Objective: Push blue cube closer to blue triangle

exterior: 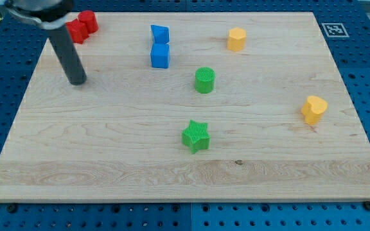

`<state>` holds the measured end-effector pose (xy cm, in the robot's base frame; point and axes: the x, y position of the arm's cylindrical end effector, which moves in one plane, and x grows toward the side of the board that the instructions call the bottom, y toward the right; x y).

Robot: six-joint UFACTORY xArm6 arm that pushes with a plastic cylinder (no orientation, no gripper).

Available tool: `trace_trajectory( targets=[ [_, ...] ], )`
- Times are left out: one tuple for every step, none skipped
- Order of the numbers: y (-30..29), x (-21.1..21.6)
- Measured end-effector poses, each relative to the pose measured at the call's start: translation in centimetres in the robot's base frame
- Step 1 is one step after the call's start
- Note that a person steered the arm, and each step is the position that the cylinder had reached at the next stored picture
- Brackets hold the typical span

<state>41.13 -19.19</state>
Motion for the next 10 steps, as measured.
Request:
trace_trajectory(
  targets=[
    [3.0, 1.1],
    [6.2, 1.1],
    [10.6, 1.8],
    [12.2, 2.0],
    [12.2, 1.3],
    [12.5, -2.2],
    [12.7, -4.9],
    [12.7, -7.0],
    [12.5, -8.2],
    [10.4, -11.0]
  ],
)
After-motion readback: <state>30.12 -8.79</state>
